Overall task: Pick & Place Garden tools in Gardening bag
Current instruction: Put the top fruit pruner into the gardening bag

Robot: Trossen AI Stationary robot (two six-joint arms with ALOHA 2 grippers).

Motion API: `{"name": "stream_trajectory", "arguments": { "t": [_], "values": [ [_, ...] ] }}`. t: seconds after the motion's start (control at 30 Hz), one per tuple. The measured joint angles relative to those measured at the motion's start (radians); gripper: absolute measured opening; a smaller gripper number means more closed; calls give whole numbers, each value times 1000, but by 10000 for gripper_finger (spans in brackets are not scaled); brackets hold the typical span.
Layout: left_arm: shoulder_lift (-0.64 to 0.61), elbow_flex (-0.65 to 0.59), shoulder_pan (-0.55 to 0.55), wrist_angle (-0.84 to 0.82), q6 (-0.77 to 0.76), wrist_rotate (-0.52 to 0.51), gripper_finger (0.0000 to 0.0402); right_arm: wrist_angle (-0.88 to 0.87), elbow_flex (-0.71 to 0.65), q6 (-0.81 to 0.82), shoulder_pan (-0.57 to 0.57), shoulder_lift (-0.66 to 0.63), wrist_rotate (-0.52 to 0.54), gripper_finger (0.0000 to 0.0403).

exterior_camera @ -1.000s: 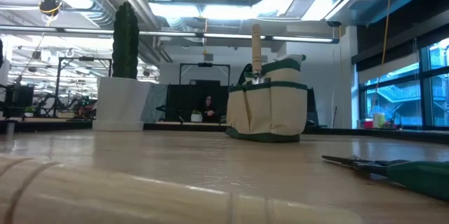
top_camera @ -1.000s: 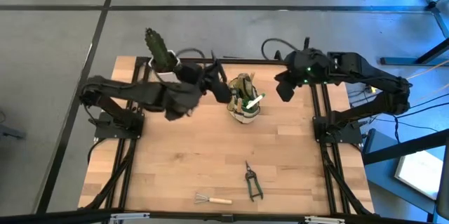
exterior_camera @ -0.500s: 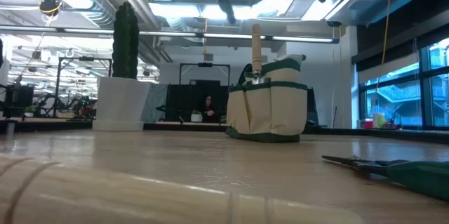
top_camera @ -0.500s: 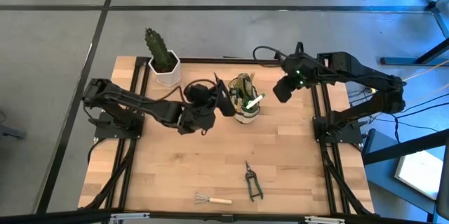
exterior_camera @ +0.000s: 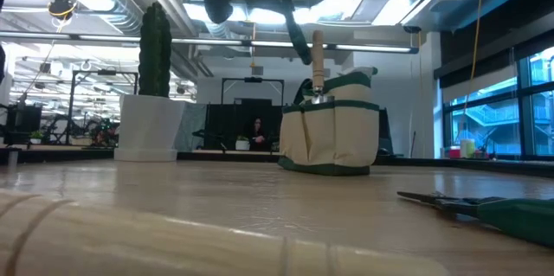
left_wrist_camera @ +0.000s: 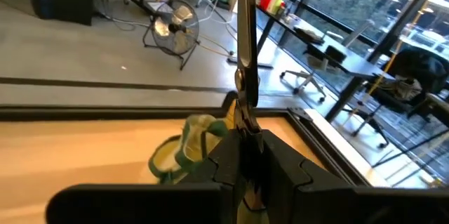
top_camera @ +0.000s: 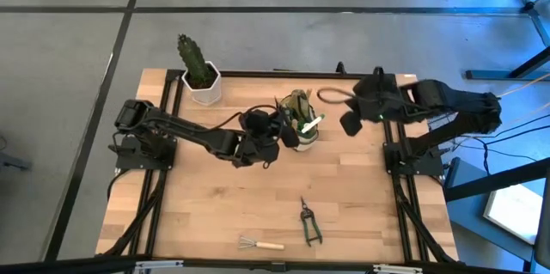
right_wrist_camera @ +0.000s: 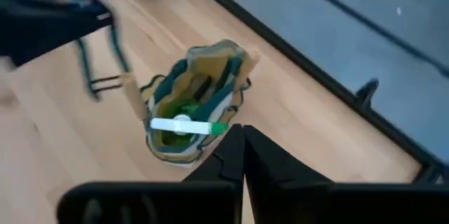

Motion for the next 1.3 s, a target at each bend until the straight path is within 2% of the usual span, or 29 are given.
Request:
{"name": "stream_trajectory", "arguments": {
  "t": [0.1,0.2,0.4,0.57,0.7,1.07,1.3],
  "values": [
    [0,0,14,-28,4,1,27,3,0,-65,104,-2,53,3],
    [-1,0,20,-111,-26,1,27,31,0,-130,201,-2,50,3],
    [-3,0,39,-214,-134,15,27,166,0,-176,335,-1,-82,1],
    [14,0,80,-142,-126,73,27,285,0,-203,404,-1,-175,1],
    [39,0,102,-82,-77,104,27,341,0,-198,436,-1,-182,1],
    [66,0,117,-165,-155,157,27,346,0,-151,460,-1,-163,0],
    [71,1,143,-174,-158,141,27,346,0,-151,460,-1,-156,0]
  ]
}}
